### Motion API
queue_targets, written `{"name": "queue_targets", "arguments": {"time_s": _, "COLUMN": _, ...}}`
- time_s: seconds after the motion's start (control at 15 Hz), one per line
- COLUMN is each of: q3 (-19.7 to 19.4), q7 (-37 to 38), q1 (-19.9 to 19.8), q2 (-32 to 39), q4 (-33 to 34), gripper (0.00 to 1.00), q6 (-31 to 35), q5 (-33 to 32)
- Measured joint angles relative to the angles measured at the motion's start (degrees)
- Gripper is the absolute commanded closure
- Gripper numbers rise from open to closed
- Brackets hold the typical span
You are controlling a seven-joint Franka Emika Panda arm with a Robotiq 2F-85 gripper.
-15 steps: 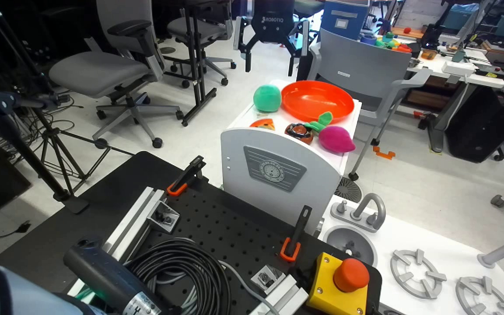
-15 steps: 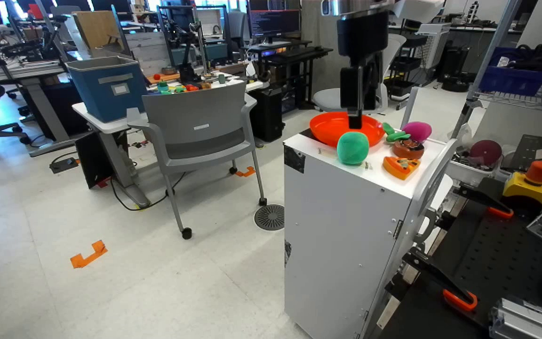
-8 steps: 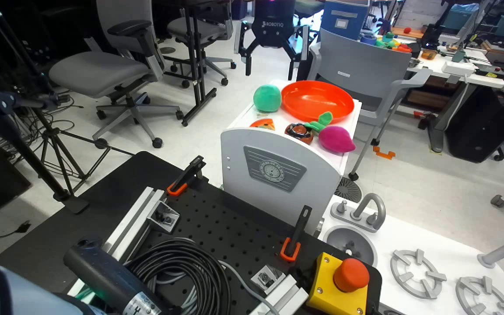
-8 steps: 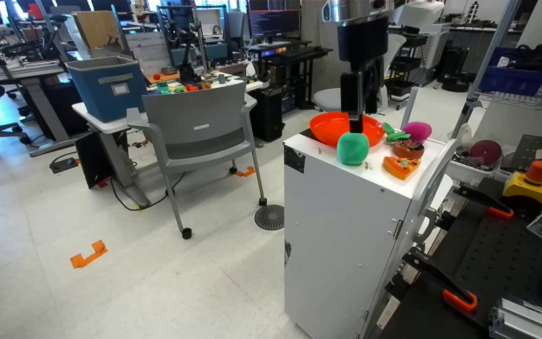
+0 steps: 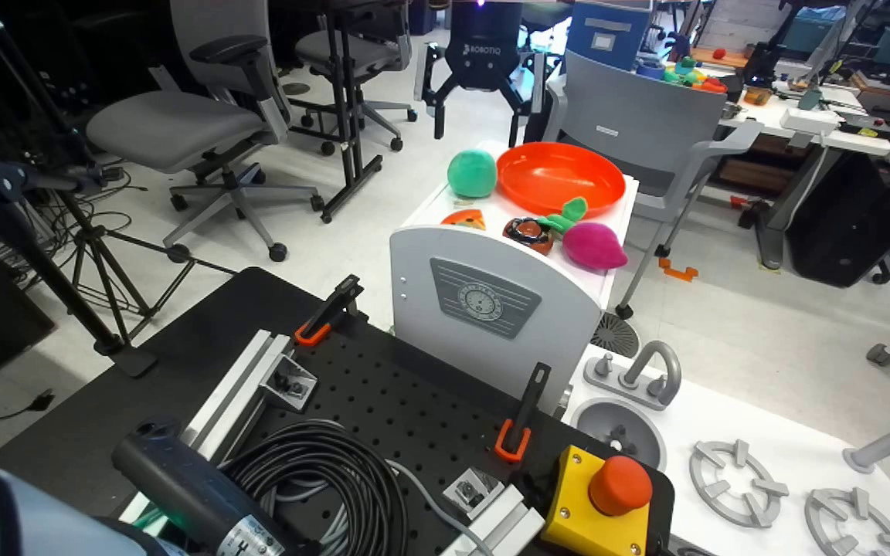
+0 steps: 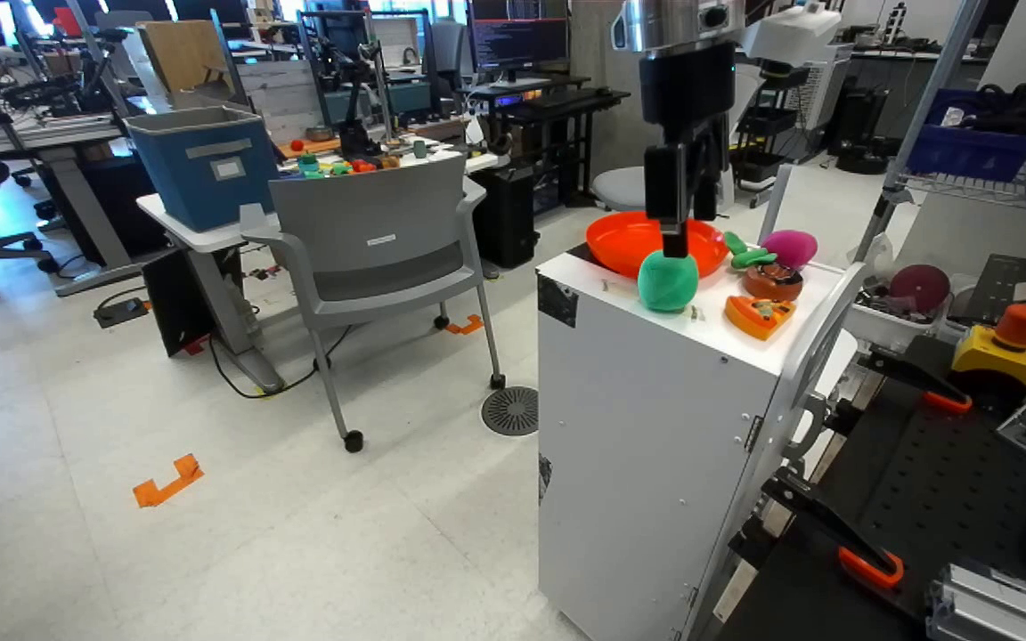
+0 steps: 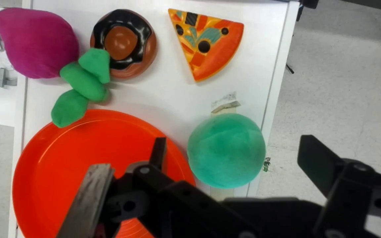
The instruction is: Put the green object on the orange plate
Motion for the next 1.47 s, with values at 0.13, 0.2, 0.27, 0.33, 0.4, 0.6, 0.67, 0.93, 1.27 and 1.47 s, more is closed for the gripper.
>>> {"name": "queue_targets", "arguments": {"time_s": 0.13, "q3": -0.18, "q7": 0.22, "q1": -0.03, "q2": 0.23, "q4": 0.08, "gripper": 0.0, "q6": -0.01, "q5": 0.0}}
{"name": "queue_targets", "arguments": {"time_s": 0.2, "q3": -0.28, "q7": 0.37, "q1": -0.07, "q2": 0.44, "q4": 0.16, "gripper": 0.0, "q6": -0.03, "q5": 0.0}}
{"name": "queue_targets", "arguments": {"time_s": 0.27, "q3": -0.4, "q7": 0.5, "q1": -0.14, "q2": 0.66, "q4": 0.25, "gripper": 0.0, "q6": -0.04, "q5": 0.0}}
{"name": "queue_targets", "arguments": {"time_s": 0.33, "q3": -0.49, "q7": 0.6, "q1": -0.23, "q2": 0.89, "q4": 0.35, "gripper": 0.0, "q6": -0.06, "q5": 0.0}}
{"name": "queue_targets", "arguments": {"time_s": 0.4, "q3": -0.59, "q7": 0.7, "q1": -0.3, "q2": 1.15, "q4": 0.52, "gripper": 0.0, "q6": -0.09, "q5": 0.0}}
{"name": "queue_targets", "arguments": {"time_s": 0.6, "q3": -0.76, "q7": 1.03, "q1": -0.48, "q2": 2.09, "q4": 1.29, "gripper": 0.0, "q6": -0.27, "q5": 0.0}}
{"name": "queue_targets", "arguments": {"time_s": 0.67, "q3": -0.79, "q7": 1.17, "q1": -0.48, "q2": 2.33, "q4": 1.51, "gripper": 0.0, "q6": -0.32, "q5": 0.0}}
{"name": "queue_targets", "arguments": {"time_s": 0.93, "q3": -0.79, "q7": 1.43, "q1": -0.47, "q2": 2.79, "q4": 1.98, "gripper": 0.0, "q6": -0.42, "q5": 0.0}}
{"name": "queue_targets", "arguments": {"time_s": 1.27, "q3": -0.42, "q7": 1.29, "q1": -0.35, "q2": 2.81, "q4": 2.39, "gripper": 0.0, "q6": -0.37, "q5": 0.0}}
{"name": "queue_targets", "arguments": {"time_s": 1.47, "q3": -0.19, "q7": 1.21, "q1": -0.28, "q2": 2.81, "q4": 2.54, "gripper": 0.0, "q6": -0.23, "q5": 0.12}}
